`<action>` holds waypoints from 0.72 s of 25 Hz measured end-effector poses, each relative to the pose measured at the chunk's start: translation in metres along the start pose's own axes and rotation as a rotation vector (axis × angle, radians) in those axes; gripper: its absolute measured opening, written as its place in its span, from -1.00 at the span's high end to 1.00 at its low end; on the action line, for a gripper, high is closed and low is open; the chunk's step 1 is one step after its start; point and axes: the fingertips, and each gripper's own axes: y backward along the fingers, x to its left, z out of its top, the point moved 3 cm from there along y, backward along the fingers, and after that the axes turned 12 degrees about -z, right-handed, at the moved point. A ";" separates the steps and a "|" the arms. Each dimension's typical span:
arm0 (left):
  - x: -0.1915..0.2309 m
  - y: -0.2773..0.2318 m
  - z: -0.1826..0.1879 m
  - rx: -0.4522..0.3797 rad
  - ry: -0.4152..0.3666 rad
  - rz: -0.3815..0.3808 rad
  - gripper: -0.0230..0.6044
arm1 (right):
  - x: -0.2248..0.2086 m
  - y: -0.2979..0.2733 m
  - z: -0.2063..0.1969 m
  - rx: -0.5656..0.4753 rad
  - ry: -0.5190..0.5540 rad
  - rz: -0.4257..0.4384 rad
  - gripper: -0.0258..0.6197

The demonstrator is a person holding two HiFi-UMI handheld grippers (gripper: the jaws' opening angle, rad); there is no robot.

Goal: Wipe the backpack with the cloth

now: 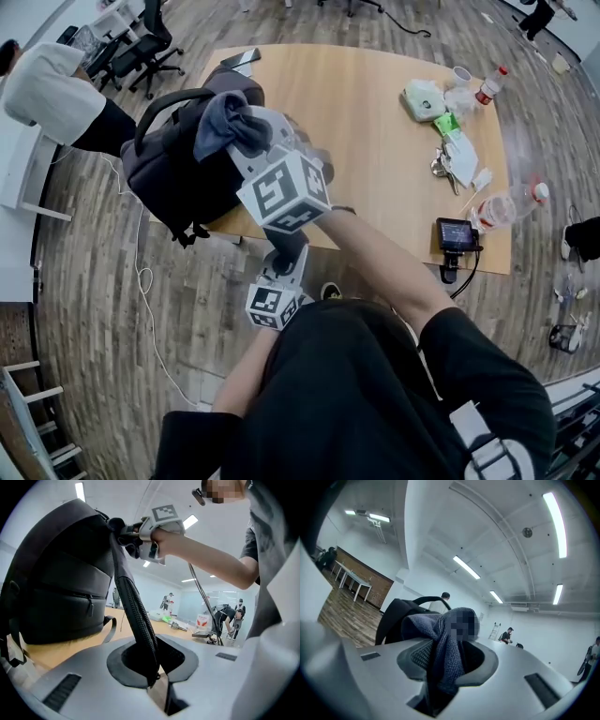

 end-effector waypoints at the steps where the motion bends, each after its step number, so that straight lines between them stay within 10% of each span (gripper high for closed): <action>1: -0.002 -0.002 -0.001 0.002 -0.005 -0.008 0.74 | -0.006 -0.008 0.008 -0.009 0.009 -0.002 0.55; 11: 0.002 -0.001 -0.004 0.004 0.036 -0.004 0.74 | 0.002 0.003 -0.009 0.021 0.004 0.068 0.56; 18: 0.018 0.003 -0.004 -0.047 0.148 0.050 0.74 | 0.074 0.063 -0.097 0.234 0.017 0.307 0.56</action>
